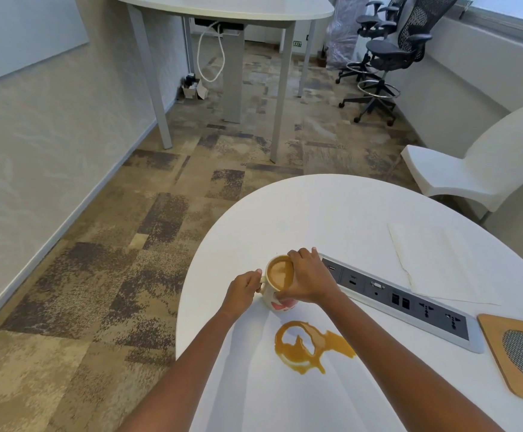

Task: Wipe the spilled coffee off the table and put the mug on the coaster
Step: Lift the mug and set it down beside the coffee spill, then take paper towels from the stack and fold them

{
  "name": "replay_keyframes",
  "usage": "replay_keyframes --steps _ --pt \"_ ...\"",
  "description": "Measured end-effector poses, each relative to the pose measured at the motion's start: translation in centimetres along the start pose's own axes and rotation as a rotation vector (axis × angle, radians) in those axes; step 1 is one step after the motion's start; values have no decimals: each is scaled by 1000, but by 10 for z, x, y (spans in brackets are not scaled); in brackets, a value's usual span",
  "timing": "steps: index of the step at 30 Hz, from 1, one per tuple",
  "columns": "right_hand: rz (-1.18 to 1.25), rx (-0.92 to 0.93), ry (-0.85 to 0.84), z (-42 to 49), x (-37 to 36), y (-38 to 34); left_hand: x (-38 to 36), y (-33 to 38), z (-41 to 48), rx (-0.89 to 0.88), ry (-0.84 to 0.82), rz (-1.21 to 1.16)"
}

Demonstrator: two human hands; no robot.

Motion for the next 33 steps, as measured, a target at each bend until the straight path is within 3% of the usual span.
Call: replay_keyframes --steps 6,9,13,18,25,29,33 --pt "-41 12 -32 2 -1 -2 2 1 -1 4 39 16" --pt "-82 12 -59 2 -4 -3 3 7 -3 -32 101 165" --pt "-14 -15 -88 -7 -8 8 1 30 -11 -218 352 531" --pt "45 -88 -31 -28 -11 49 -27 71 -22 -464 485 501" --pt "25 -174 61 -74 -21 127 -121 99 -42 -781 308 688" --pt "211 -318 112 -105 -27 182 -179 86 -46 -721 122 578" --pt "258 -425 95 -134 -38 233 -226 53 -41 -457 70 483"
Point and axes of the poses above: each hand's wrist, its own z-axis towards the middle knuckle, its own x-axis out of the back of the hand, y = z × x, the point moved 6 cm from there along z, towards the middle knuckle, and after that the axes turned 11 degrees about -z, right-handed, at the moved point
